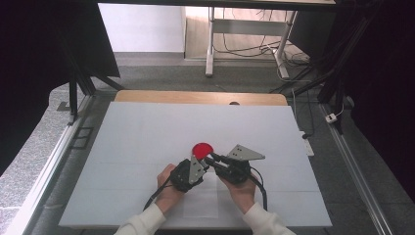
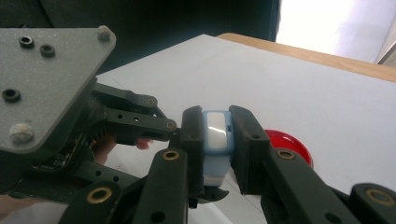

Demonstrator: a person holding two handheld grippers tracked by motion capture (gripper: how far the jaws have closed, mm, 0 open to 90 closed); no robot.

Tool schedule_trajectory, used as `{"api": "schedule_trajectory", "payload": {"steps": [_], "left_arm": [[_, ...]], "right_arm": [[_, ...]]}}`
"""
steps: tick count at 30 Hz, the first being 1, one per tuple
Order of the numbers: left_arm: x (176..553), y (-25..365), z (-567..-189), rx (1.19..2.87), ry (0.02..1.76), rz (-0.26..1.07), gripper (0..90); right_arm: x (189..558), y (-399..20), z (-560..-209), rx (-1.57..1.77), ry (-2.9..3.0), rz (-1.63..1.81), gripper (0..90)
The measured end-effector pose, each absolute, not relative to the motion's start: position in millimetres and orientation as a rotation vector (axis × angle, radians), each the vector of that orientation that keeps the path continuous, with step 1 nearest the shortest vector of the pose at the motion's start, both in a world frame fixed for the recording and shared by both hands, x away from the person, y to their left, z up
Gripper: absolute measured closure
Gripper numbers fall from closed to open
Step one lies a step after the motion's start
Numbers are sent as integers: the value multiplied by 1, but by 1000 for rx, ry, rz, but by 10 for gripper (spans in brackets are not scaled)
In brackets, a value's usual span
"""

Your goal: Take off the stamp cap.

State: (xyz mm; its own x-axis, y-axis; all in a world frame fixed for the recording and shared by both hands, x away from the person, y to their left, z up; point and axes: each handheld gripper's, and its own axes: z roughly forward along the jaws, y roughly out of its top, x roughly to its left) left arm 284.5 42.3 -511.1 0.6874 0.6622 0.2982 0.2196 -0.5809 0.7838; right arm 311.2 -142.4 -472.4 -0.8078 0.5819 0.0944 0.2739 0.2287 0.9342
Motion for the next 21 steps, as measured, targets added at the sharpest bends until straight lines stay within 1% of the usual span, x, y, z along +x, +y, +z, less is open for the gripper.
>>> {"api": "schedule_trajectory", "payload": {"steps": [8, 14, 16, 21], "left_arm": [[286, 44, -512, 2127, 697, 689, 662], [286, 44, -513, 2120, 700, 674, 663], [287, 45, -513, 2112, 708, 651, 663], [285, 44, -513, 2127, 687, 682, 663]], "right_arm": [[309, -142, -473, 807, 2220, 1600, 759], [309, -142, -473, 809, 2224, 1592, 759], [309, -143, -473, 815, 2225, 1594, 759], [310, -144, -471, 819, 2246, 1587, 760]]}}
